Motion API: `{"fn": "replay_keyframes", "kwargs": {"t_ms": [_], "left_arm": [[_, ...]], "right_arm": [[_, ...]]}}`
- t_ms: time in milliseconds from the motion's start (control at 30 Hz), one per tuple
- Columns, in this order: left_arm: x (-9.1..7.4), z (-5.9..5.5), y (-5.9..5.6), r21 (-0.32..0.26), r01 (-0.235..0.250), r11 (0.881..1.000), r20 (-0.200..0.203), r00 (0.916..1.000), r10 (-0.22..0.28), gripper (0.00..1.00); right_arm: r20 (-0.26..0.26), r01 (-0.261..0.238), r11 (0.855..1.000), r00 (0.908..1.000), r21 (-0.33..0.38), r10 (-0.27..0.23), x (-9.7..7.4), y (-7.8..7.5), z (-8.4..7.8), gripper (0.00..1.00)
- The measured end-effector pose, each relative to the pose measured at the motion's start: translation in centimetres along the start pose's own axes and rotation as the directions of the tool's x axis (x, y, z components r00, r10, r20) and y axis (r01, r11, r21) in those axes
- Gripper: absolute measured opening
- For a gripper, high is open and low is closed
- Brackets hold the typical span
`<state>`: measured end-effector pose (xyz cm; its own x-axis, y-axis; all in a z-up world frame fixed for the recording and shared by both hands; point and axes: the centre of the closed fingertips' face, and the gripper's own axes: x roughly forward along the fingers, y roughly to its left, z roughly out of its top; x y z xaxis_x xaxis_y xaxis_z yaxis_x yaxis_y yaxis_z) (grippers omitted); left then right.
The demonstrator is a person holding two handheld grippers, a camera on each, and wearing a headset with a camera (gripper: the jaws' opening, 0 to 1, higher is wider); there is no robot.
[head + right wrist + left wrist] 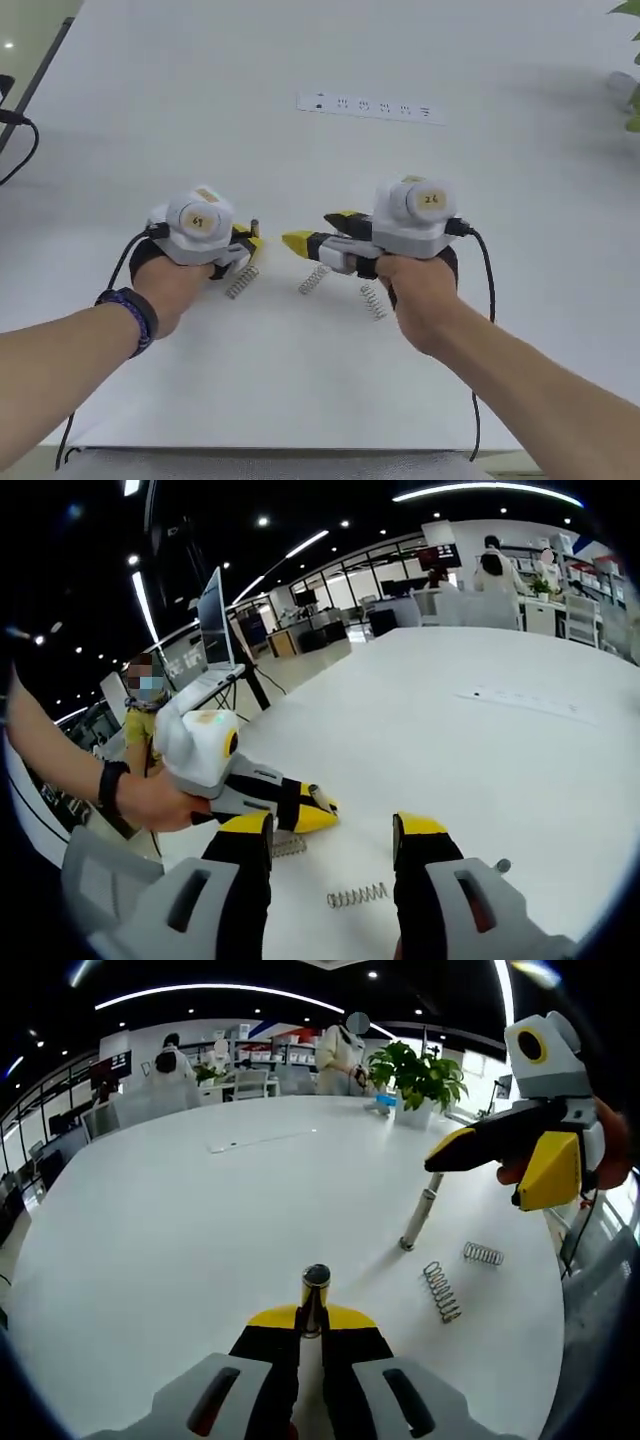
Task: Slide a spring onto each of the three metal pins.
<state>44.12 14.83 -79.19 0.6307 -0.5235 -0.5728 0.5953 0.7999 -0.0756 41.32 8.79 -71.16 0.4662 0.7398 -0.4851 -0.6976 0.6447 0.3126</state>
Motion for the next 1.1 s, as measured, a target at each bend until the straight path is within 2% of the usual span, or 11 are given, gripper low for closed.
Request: {"fn": "replay_keyframes", "kwargs": {"t_ms": [300, 533, 1100], "left_arm": [[0.2, -0.1, 0.0, -0.002, 0.0, 1.0, -0.009, 1.0, 0.0, 0.0], [0.3, 0.0, -0.1, -0.004, 0.002, 1.0, -0.011, 0.9999, -0.002, 0.0], [0.5, 0.0, -0.5, -0.013, 0.01, 1.0, -0.014, 0.9999, -0.01, 0.0]], "right_arm": [[0.015, 0.034, 0.999, 0.9993, 0.021, -0.034, -1.4, -0.9, -0.2, 0.46], [0.031, 0.051, 0.999, 0.9982, 0.017, -0.052, -2.1, -1.4, 0.3, 0.46], [0.035, 0.063, 0.998, 0.9973, 0.027, -0.064, -2.7, -1.8, 0.0, 0.46]]}}
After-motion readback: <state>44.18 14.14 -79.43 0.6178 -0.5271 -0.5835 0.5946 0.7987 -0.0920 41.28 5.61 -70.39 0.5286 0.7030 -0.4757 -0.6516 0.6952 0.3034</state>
